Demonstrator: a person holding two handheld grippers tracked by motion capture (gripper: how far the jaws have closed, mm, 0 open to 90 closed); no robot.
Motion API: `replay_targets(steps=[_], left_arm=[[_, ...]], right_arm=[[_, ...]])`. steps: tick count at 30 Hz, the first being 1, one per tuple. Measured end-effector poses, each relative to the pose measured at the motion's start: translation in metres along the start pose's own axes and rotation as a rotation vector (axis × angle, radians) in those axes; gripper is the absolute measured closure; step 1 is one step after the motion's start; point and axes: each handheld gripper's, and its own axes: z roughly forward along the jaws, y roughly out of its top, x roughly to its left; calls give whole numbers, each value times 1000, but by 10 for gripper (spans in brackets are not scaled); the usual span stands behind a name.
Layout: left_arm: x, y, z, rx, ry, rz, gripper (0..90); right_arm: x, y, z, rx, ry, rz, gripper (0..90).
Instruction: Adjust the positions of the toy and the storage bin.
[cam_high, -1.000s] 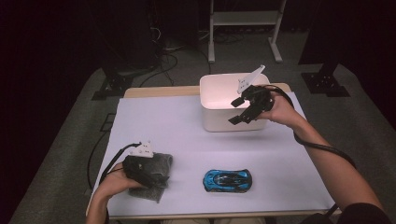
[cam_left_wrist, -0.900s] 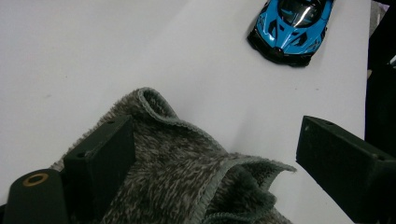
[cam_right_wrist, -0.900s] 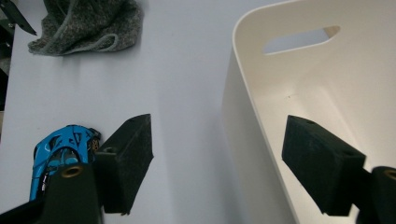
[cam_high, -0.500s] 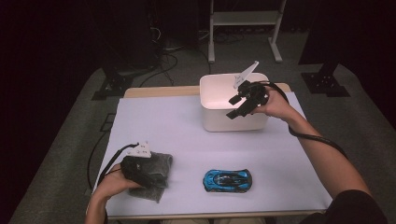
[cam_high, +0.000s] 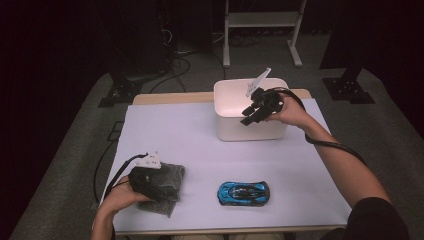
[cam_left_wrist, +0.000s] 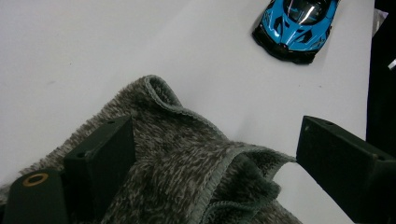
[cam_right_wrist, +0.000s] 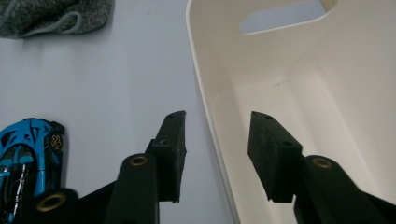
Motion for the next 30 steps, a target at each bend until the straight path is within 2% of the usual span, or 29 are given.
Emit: replay_targets(steps=[5,10,13,24,30], left_arm=[[1,-1,-1,-1,-1,-5,109],[1,-1,-1,-1,-3,-5,109],[1,-1,0,0,-4,-5,109],[1,-2,-1,-6,-9,-6,109],[1,-1,-1,-6,-10,-2,109]], right_arm=[[0,3,7,32,0,-35,673],[1,3,12,61,18,-36,765],[0,4,13,61,18,-45,803],[0,6,14,72,60,-41,844],[15,13,17,82,69,-79,861]])
